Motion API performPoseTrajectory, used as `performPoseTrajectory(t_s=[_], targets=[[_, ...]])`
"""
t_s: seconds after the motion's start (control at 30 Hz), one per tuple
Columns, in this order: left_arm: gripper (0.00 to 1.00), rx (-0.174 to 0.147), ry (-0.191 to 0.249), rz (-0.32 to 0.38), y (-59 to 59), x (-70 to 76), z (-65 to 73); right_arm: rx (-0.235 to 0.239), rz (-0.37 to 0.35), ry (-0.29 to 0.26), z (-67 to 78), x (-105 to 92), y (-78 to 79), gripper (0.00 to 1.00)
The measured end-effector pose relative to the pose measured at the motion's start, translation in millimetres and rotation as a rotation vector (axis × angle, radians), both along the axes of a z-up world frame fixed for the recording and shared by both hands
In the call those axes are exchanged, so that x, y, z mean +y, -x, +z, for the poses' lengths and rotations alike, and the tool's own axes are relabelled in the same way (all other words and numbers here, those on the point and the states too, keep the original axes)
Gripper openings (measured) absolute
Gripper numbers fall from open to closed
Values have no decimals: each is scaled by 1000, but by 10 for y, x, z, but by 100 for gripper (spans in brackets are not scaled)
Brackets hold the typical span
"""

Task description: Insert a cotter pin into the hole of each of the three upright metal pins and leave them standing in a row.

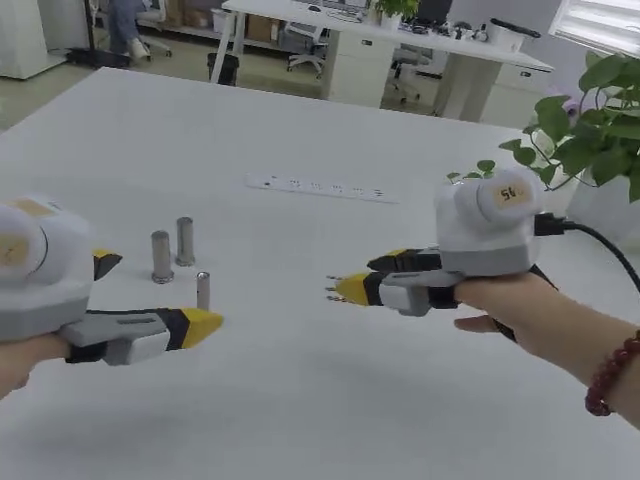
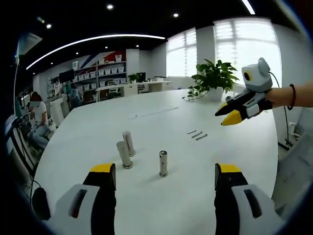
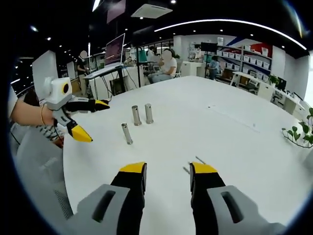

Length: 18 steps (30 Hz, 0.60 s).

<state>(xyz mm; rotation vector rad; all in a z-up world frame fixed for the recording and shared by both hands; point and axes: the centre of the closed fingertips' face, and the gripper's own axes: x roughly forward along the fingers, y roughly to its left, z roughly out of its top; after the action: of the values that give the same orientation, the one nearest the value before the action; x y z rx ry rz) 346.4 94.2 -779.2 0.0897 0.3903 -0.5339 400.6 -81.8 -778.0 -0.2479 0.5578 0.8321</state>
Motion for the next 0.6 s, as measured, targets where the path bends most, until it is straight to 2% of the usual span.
performPoseTrajectory(t_s=[0.13,0.27,0.33,0.4,0.6], targets=[[89,5,25,18,44,34,34,0,-3,21,-56,18,-110,31],[93,-4,14,9,107,35,55,13,-3,76,-180,17,-248,27],[93,-9,8,5,134,33,61,21,-17,99,-236,-10,-314,24],[93,-17,-2,-4,155,25,69,9,-18,158,-307,-68,-379,22],[89,-15,3,12,156,55,86,21,-3,222,-463,-127,-504,19]])
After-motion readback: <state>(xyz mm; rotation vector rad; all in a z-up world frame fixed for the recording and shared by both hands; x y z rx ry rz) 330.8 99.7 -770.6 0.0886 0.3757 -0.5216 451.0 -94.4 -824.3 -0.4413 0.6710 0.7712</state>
